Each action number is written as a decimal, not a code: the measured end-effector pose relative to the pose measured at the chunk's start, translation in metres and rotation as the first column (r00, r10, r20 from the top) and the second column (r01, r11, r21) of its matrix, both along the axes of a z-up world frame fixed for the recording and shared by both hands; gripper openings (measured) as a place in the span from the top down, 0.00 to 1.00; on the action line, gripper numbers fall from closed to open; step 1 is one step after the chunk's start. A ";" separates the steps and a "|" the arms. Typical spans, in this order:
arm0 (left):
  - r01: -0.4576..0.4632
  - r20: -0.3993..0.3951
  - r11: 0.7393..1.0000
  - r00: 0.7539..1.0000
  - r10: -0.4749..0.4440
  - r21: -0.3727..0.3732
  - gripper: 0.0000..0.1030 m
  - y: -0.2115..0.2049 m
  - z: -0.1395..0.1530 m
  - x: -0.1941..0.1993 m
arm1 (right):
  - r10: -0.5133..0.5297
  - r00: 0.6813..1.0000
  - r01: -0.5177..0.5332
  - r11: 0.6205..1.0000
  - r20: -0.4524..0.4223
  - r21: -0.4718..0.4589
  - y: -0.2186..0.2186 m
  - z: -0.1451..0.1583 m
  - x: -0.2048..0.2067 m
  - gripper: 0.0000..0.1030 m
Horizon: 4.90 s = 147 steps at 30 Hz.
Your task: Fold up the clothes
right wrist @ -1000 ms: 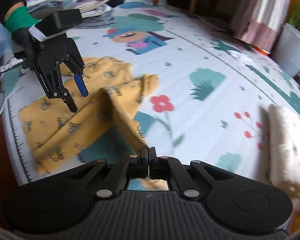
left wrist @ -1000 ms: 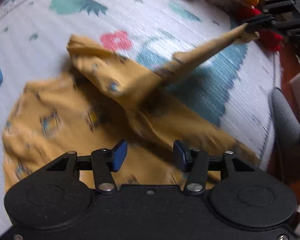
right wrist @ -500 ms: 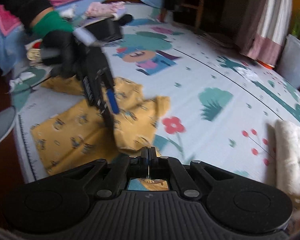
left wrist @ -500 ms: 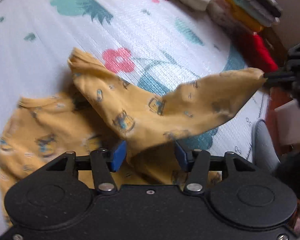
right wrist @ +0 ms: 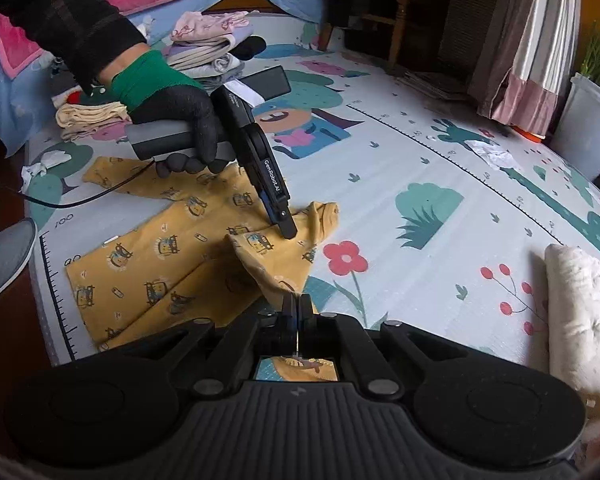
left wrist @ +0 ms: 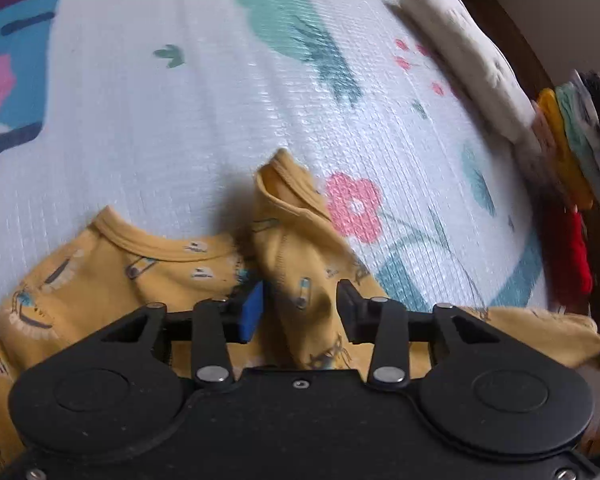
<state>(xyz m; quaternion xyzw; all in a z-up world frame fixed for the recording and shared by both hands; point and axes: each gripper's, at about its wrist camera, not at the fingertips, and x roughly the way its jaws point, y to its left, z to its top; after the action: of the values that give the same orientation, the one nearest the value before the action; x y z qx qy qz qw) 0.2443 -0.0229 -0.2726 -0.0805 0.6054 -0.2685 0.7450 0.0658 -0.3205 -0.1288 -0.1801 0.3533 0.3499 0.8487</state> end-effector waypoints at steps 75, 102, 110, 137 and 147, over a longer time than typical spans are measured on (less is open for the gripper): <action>0.707 0.307 0.599 0.515 -0.800 0.376 0.47 -0.050 0.051 -0.057 | 0.175 0.792 -0.055 0.975 -0.585 0.217 0.081 -0.069 -0.041 0.68; 0.401 0.237 0.908 0.876 -0.419 0.124 0.48 -0.062 0.016 0.005 | -0.211 0.805 0.354 0.921 -0.555 0.165 0.031 -0.121 -0.006 0.97; 0.349 0.190 0.931 0.912 -0.363 0.105 0.93 -0.069 -0.002 0.011 | -0.206 0.829 0.346 0.919 -0.519 0.187 0.037 -0.113 -0.002 0.97; 0.267 0.241 0.945 0.920 -0.308 0.188 0.76 -0.071 0.010 0.021 | -0.156 0.805 0.347 0.907 -0.572 0.240 0.041 -0.121 0.003 0.97; 0.219 0.155 0.975 0.965 -0.213 -0.024 0.94 -0.025 0.007 0.035 | -0.123 0.810 0.345 0.890 -0.573 0.298 0.035 -0.113 0.003 0.97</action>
<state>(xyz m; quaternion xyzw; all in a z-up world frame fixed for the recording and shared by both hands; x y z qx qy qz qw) 0.2792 -0.0478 -0.2652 -0.0085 0.5467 -0.3657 0.7532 0.0690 -0.2851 -0.2418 0.1431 0.5207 0.3395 0.7701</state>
